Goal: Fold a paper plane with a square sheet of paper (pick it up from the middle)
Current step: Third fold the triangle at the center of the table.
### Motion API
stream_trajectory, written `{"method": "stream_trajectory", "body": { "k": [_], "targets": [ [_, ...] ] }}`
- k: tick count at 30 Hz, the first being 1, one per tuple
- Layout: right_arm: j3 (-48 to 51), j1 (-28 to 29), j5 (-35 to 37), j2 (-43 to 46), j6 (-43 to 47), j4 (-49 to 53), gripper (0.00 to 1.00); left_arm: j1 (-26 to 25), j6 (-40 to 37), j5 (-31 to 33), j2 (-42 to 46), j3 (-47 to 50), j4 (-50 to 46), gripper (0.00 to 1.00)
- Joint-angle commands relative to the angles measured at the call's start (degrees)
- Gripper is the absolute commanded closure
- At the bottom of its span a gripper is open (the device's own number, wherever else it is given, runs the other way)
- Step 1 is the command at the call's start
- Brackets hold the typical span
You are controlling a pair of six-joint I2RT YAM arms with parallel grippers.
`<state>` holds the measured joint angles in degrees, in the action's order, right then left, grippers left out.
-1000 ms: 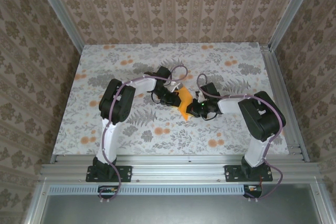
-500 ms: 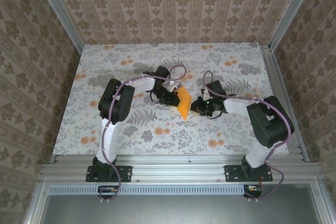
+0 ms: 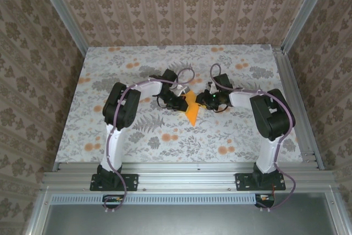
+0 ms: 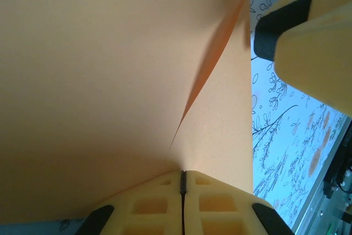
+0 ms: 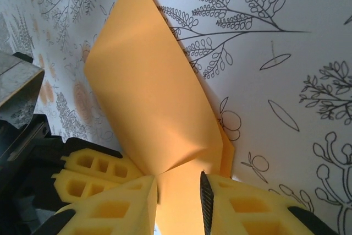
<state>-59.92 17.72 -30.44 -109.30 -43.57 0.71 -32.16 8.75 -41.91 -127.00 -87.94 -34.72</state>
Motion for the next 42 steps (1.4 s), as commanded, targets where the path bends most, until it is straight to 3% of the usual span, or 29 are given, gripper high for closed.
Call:
{"method": "stream_trajectory", "body": {
  "k": [1, 12, 21, 33, 42],
  "targets": [
    [-2.34, -0.36, 0.05, -1.67, 2.14, 4.07, 0.69, 1.05, -1.53, 9.65, -2.77, 2.52, -3.9, 0.93],
    [-0.93, 0.08, 3.45, 0.3, 3.41, 7.05, 0.66, 1.05, -1.66, 9.84, -3.0, 2.77, -4.14, 0.93],
    [0.39, 0.28, -0.39, -0.73, 1.7, 1.27, 0.68, 1.05, -1.7, 9.22, -3.32, 1.91, -4.69, 0.93],
    [-0.09, 0.9, -0.11, 4.12, 1.82, 3.33, 0.68, 0.96, -1.89, 9.55, -3.08, 2.31, -4.66, 0.93],
    [-0.87, 1.81, -0.17, 2.73, 1.46, 2.46, 0.68, 0.96, -1.81, 9.39, -2.9, 2.14, -4.58, 0.93]
  ]
}}
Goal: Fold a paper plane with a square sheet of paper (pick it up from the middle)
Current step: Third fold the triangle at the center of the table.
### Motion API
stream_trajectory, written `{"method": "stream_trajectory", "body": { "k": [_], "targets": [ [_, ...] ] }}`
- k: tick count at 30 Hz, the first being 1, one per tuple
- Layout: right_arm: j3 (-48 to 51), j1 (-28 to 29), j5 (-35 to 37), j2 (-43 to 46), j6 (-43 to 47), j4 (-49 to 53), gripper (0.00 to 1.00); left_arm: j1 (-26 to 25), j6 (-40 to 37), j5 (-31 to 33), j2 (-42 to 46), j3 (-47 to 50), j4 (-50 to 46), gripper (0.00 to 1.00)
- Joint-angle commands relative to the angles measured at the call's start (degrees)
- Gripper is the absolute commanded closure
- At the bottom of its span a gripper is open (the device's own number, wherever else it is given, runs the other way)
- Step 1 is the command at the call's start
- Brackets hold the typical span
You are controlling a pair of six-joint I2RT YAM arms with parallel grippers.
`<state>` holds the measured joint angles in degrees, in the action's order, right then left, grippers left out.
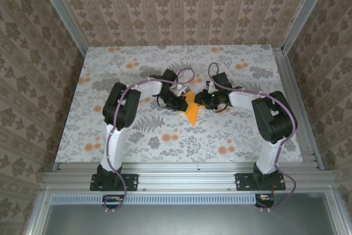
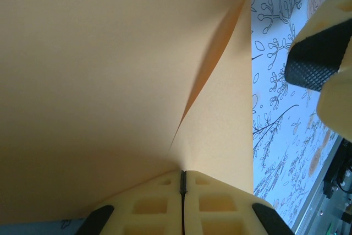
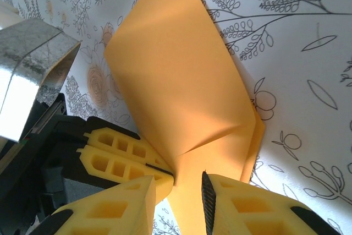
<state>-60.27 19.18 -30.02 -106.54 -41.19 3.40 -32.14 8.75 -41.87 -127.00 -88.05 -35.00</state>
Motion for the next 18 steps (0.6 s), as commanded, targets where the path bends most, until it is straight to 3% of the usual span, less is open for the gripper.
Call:
{"method": "stream_trajectory", "body": {
  "k": [1, 10, 18],
  "targets": [
    [-0.46, 0.48, -0.73, -0.37, -1.02, -0.51, 0.68, 0.94, -1.81, 9.37, -2.88, 2.21, -4.37, 0.93],
    [-0.82, 0.61, -0.83, -1.61, -1.04, -0.56, 0.69, 0.94, -1.8, 9.22, -2.66, 2.04, -4.45, 0.93],
    [-1.56, 0.66, 4.89, -2.23, 1.37, 4.73, 0.68, 0.94, -2.07, 9.28, -2.68, 2.01, -4.85, 0.93]
  ]
}}
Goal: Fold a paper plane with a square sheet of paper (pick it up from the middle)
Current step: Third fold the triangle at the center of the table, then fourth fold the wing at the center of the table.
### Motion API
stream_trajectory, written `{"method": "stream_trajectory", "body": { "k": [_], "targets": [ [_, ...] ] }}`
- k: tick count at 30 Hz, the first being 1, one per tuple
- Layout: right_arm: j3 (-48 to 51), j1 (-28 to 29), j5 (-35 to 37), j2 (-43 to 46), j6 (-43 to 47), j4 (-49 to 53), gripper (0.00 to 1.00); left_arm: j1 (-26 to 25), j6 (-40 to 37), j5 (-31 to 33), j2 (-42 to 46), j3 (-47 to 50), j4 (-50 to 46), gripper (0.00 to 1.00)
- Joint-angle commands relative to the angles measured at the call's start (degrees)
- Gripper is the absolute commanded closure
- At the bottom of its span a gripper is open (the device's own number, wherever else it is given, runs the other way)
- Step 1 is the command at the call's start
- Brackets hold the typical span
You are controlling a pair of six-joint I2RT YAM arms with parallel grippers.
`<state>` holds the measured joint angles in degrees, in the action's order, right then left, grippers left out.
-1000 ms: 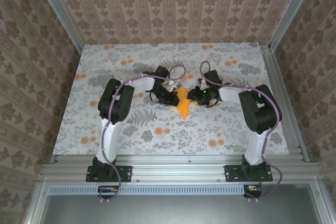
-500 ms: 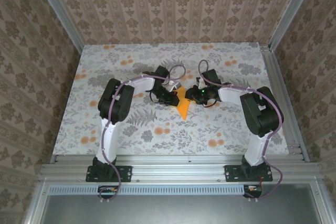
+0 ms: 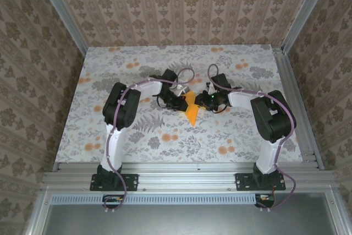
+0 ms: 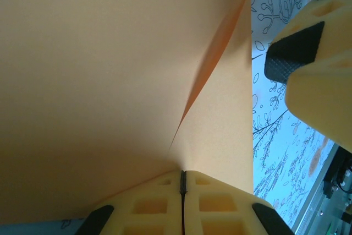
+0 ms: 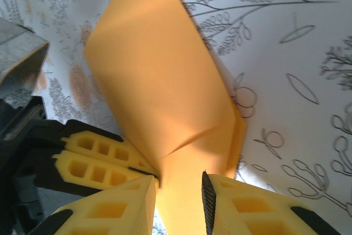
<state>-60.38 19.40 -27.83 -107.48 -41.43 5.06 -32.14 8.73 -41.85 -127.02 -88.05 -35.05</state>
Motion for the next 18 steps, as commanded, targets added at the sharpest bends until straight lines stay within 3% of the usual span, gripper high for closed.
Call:
{"method": "stream_trajectory", "body": {
  "k": [1, 18],
  "targets": [
    [-1.73, 0.38, 2.74, -1.61, 1.62, 3.27, 0.68, 0.94, -2.05, 9.32, -2.57, 2.09, -4.85, 0.93],
    [-2.66, 0.4, 0.38, -3.97, 0.91, 1.02, 0.67, 0.94, -1.93, 9.24, -2.7, 1.97, -5.19, 0.93]
  ]
}}
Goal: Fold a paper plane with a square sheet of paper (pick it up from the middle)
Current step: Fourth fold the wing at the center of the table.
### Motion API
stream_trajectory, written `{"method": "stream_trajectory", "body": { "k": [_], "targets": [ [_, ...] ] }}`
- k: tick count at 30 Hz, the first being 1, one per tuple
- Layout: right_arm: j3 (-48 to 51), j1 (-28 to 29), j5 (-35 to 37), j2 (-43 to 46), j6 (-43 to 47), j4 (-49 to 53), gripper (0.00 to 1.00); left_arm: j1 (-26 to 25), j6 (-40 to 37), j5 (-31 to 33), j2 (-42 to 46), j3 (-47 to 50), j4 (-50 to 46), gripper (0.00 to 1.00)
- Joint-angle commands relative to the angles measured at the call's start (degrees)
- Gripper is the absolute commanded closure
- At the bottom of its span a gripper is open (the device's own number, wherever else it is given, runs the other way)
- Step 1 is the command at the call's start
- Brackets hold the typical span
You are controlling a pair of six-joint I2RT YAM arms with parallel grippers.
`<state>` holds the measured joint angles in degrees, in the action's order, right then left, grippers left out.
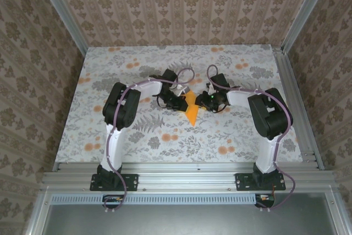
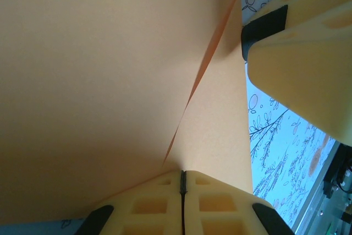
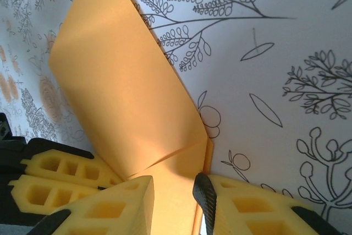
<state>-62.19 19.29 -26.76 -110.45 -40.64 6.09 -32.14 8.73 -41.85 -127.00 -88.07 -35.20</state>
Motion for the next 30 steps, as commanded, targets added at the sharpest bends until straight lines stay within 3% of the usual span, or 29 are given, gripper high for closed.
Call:
{"method": "stream_trajectory", "body": {
  "k": [1, 14, 30],
  "targets": [
    [-0.86, 0.54, -0.91, -0.76, 0.11, -0.12, 0.67, 0.94, -1.96, 9.24, -2.68, 1.96, -5.01, 0.93],
    [0.04, 0.49, 3.98, 2.23, 0.87, 3.93, 0.66, 0.94, -2.4, 9.38, -2.67, 2.36, -5.23, 0.93],
    [-0.5, 0.56, 1.09, 1.05, -0.01, 1.89, 0.66, 1.03, -2.4, 9.17, -2.79, 2.45, -5.3, 0.93]
  ]
}}
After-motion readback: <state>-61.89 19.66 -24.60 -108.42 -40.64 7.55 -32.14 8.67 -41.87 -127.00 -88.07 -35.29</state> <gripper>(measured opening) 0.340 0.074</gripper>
